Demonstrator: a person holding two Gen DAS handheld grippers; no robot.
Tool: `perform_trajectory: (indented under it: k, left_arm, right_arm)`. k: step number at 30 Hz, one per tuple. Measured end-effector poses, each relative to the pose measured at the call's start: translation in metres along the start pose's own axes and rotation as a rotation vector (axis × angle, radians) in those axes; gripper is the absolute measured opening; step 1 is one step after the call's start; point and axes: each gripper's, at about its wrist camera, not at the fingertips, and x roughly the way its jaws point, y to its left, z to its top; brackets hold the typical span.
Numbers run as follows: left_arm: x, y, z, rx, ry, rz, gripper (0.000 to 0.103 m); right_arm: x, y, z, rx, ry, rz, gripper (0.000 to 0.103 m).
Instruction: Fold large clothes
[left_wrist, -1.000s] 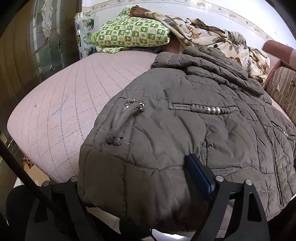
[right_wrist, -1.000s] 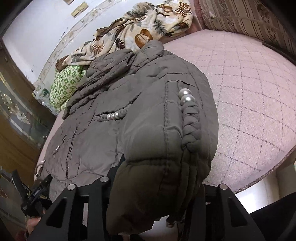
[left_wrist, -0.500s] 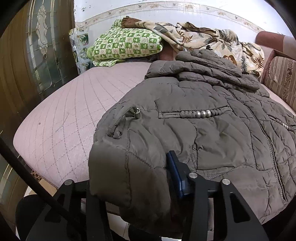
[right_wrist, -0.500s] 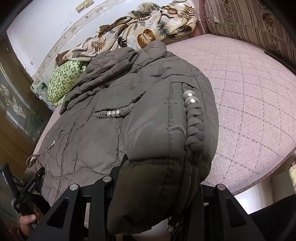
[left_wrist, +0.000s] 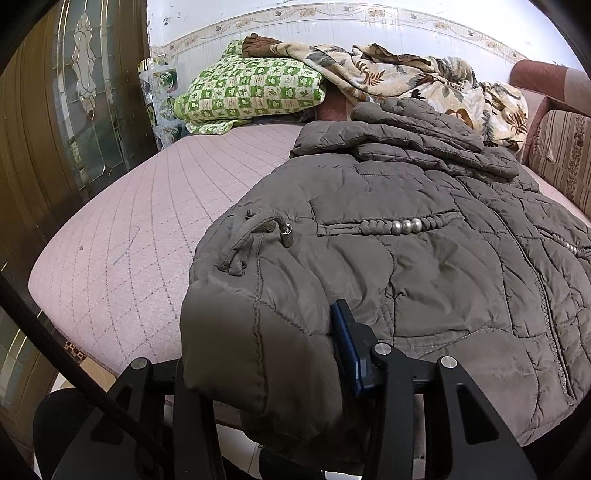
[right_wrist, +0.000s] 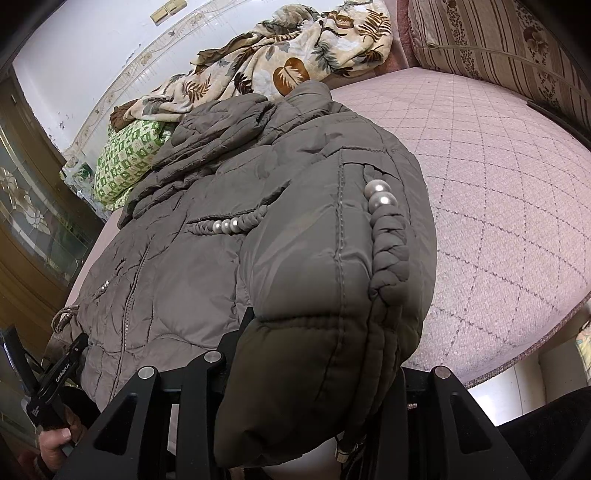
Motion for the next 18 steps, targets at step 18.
perform_trajectory:
  k: [18]
  left_arm:
    - [-0.003, 0.0, 0.003, 0.007, -0.006, 0.011, 0.034]
  right_arm:
    - [-0.011, 0.005, 0.0, -0.01, -0.047, 0.021, 0.036]
